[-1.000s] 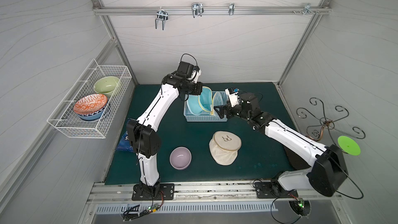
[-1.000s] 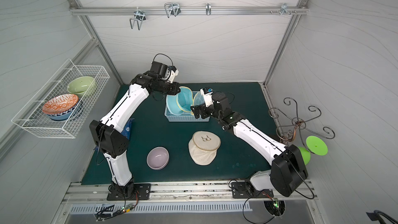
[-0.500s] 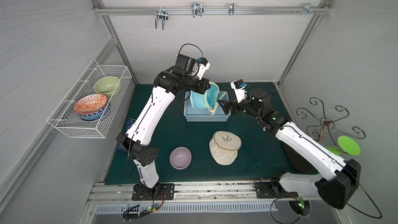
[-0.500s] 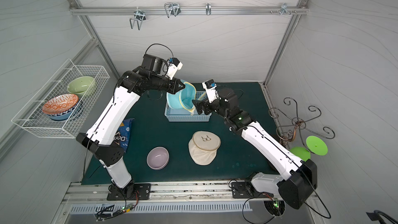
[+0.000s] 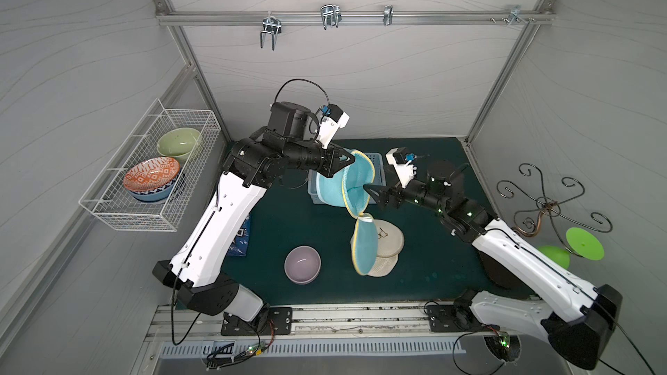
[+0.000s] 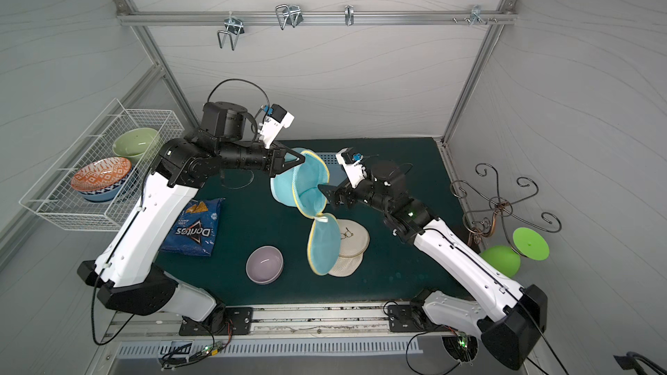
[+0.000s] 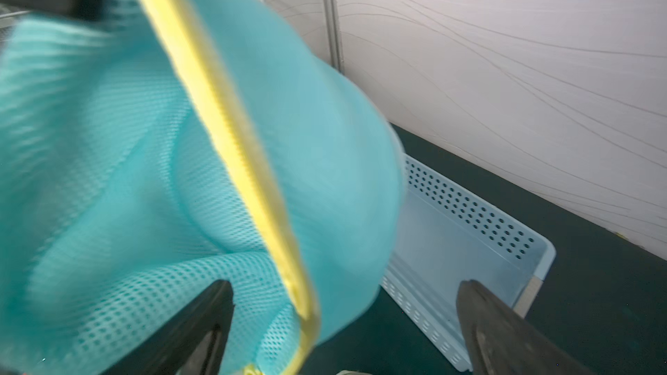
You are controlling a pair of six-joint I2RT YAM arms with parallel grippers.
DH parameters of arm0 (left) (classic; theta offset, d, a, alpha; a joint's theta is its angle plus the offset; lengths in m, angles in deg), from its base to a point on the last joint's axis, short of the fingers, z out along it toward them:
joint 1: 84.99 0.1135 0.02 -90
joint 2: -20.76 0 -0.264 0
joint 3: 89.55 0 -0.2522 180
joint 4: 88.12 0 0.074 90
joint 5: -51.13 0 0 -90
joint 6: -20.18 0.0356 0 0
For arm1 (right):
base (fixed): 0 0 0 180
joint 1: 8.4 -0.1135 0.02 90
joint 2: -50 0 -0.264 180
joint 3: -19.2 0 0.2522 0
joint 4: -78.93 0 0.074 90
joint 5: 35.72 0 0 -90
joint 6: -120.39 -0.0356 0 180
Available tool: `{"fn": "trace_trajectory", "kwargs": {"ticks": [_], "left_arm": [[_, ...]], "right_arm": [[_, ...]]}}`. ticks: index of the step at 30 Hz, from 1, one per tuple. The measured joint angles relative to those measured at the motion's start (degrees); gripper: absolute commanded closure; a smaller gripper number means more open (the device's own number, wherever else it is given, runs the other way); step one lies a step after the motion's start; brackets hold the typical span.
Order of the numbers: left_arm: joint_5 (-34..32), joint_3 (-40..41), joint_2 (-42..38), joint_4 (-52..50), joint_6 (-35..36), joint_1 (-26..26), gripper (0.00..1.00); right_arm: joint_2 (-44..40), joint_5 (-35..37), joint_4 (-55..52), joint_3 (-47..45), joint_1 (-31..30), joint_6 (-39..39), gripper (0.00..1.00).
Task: Turn the laundry bag inside out
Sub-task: Turn over the laundry bag.
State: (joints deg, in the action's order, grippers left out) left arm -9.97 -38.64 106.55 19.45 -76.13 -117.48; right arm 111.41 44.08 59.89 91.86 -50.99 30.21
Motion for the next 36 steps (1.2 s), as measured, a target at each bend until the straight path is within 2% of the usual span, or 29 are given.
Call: {"fn": "trace_trajectory", "kwargs": {"ticks": [4, 10, 18, 22, 25, 27, 28, 29, 30, 32, 36], "left_arm": [[1.57, 2.69, -1.14, 0.17, -1.25, -0.98, 1.00], [3.91, 3.72, -1.57, 0.22, -3.52, -3.06, 1.00], [4.52, 3.58, -2.62, 1.53, -6.62, -4.57, 1.00], [5.66, 3.58, -2.82, 2.19, -7.63, -5.03, 1.00], [6.40, 3.58, -3.06, 2.19, -7.96, -5.07, 1.00], [7.02, 3.58, -3.26, 2.19, -8.24, -5.07, 1.00], [7.19, 3.58, -3.39, 2.16, -8.37, -5.07, 1.00], [7.26, 3.58, -3.50, 2.12, -8.48, -5.07, 1.00], [7.10, 3.58, -3.63, 2.01, -8.46, -5.07, 1.00], [6.12, 3.58, -3.96, 1.51, -8.20, -5.07, 1.00], [3.56, 4.96, -5.81, 1.55, -8.22, -4.15, 1.00]], "right_arm": [[-3.93, 0.24, 0.37, -1.31, -3.41, 0.02, 0.01], [-4.72, 1.86, 3.26, -3.93, -3.89, -0.13, 0.01], [-5.29, 8.59, 6.91, -10.32, -6.21, -1.29, 0.01], [-4.98, 9.75, 8.98, -11.19, -5.77, -1.57, 0.01], [-4.87, 6.19, 11.30, -12.07, -2.75, -3.50, 0.03], [-4.07, 2.29, 12.90, -12.31, 0.00, -5.20, 0.25], [-3.56, 0.85, 13.44, -12.31, 0.90, -6.14, 0.41], [-2.84, -0.83, 14.14, -12.28, 1.60, -6.88, 0.62], [-2.25, -2.62, 14.64, -12.28, 1.75, -7.28, 0.79], [-1.86, -5.27, 15.47, -12.37, 1.77, -8.39, 1.00], [-2.62, -9.79, 15.23, -11.91, 2.21, -8.72, 1.00]]}}
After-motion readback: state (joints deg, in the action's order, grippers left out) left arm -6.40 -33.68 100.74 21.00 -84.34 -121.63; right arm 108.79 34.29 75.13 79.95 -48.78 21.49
